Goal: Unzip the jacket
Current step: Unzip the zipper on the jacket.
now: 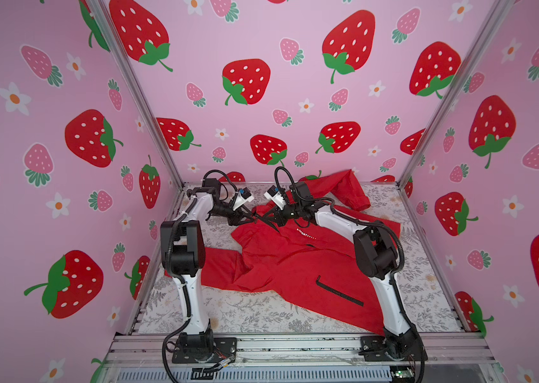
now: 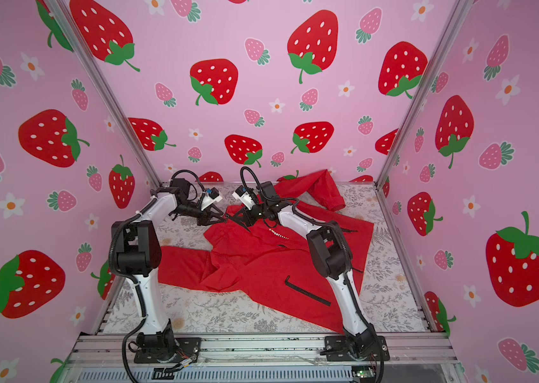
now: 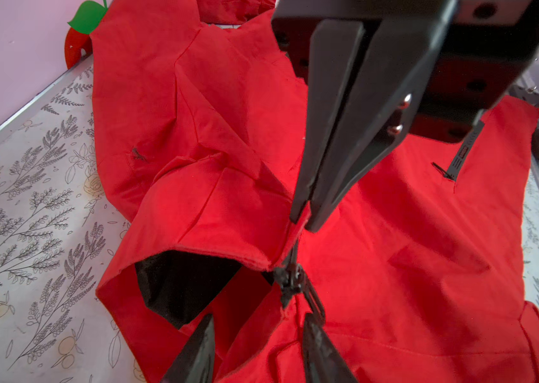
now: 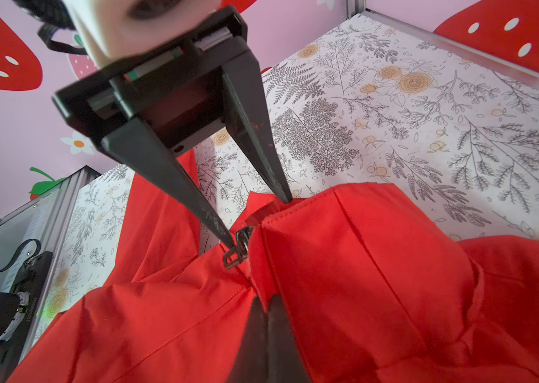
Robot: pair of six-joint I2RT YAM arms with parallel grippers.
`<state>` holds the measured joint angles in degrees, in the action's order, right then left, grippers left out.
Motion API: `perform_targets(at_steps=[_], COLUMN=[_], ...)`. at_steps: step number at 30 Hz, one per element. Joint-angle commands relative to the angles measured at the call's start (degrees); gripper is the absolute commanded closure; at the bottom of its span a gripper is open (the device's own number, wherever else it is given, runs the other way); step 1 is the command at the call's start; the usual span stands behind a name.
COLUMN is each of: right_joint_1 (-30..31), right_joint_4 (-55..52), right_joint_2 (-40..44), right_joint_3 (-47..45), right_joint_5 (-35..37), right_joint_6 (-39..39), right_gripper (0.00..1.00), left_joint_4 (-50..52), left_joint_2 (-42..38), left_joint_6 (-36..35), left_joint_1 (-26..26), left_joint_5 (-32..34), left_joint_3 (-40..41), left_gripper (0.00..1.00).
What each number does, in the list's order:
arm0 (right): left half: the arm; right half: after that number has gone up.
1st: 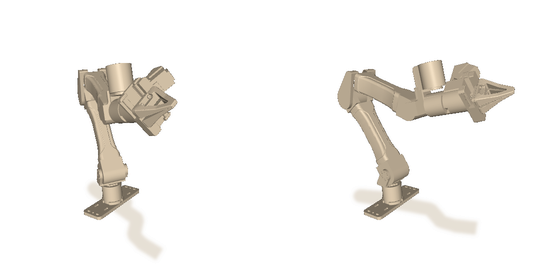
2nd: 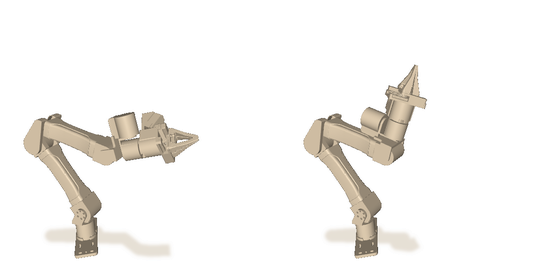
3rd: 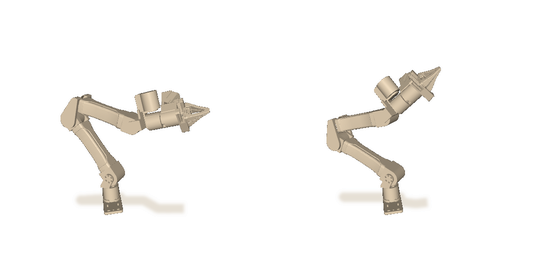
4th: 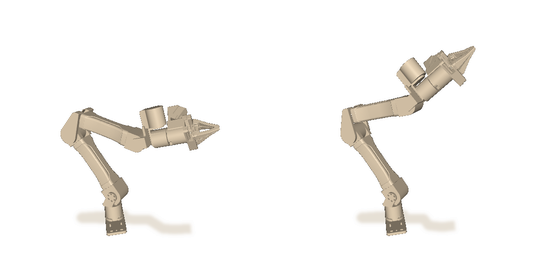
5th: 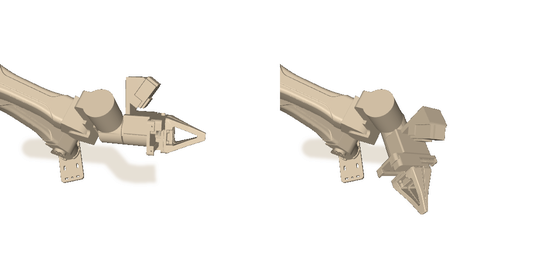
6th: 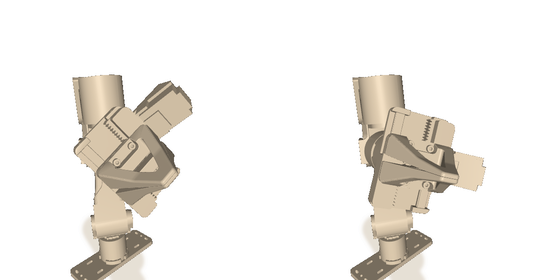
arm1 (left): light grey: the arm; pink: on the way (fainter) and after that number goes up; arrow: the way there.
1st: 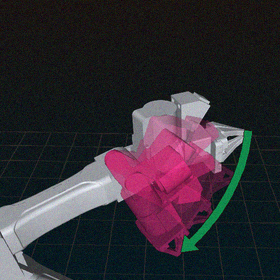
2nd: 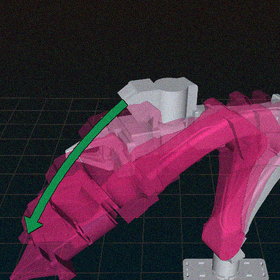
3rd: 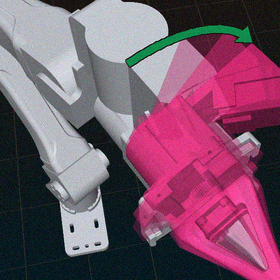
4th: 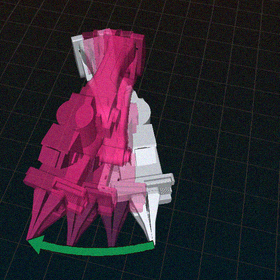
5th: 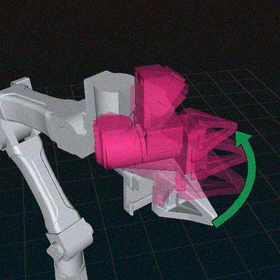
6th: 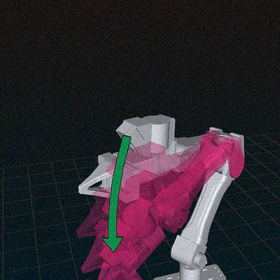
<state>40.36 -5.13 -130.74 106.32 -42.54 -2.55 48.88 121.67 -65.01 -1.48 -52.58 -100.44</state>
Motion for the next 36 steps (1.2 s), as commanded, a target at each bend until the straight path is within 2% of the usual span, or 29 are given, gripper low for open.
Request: perform_targets(at_steps=[1, 4, 8, 10, 13, 18, 20, 23, 26, 29, 33, 36], right_joint_1=[-0.19, -0.44, -0.65, -0.85, -0.82, -1.14, -1.29, -1.9, -2.54, -2.95, -3.58, -4.61], right_joint_4=[1.28, 1.59, 2.17, 2.7, 2.92, 3.28, 3.49, 4.78, 6.82, 11.06, 16.27, 23.74], right_joint_2=[2.58, 2.77, 2.77, 2.67, 2.5, 2.18, 2.22, 2.07, 1.76, 0.71, -2.47, -4.82], right_joint_3=[-0.68, -0.77, -0.77, -0.77, -0.55, -0.6, -0.59, -0.7, -0.73, -0.57, 1.68, 1.68], right_joint_5=[-2.76, -2.98, -3.16, -3.41, -3.73, -4.21, -4.26, -4.26, -4.17, -7.2, -15.17, -18.78], right_joint_6=[-0.16, -0.42, -1.03, -1.45, -1.67, -2.08, -2.33, -3.84, -6.51, -10.74, -17.99, -27.02], right_gripper=[1.0, 1.0, 1.0, 1.0, 1.0, 1.0, 1.0, 1.0, 1.0, 1.0, 1.0, 1.0], left_joint_4=[0.27, 0.08, 0.53, -0.41, -3.75, -2.13, -0.89, 0.32, 0.29, -2.66, -10.35, -10.66], left_joint_2=[-0.11, -0.03, 0.15, -0.24, -1.38, -0.92, -0.56, -0.62, -1.35, -3.3, -6.21, -6.57], left_joint_6=[-2.51, -2.74, -3.82, -4.41, -3.56, -3.99, -4.24, -4.03, -2.37, -0.31, 6.25, 9.28], left_joint_1=[0.24, 0.37, 1.14, 1.9, 2.24, 2.25, 2.27, 2.18, 2.06, 2.25, 3.26, 4.23], left_joint_5=[-0.53, -1.01, -1.19, 0.6, 0.68, -0.72, -1.1, -1.97, -3.09, -3.65, 0.27, 2.9], left_joint_3=[-1.26, -1.38, -1.42, -0.58, 1.52, -0.18, -1.09, -1.4, -0.35, 2.8, 7.43, 7.19], left_gripper=[0.56, 0.57, 0.64, 0.73, 0.74, 0.73, 0.81, 0.98, 1.0, 1.0, 1.0, 1.0])
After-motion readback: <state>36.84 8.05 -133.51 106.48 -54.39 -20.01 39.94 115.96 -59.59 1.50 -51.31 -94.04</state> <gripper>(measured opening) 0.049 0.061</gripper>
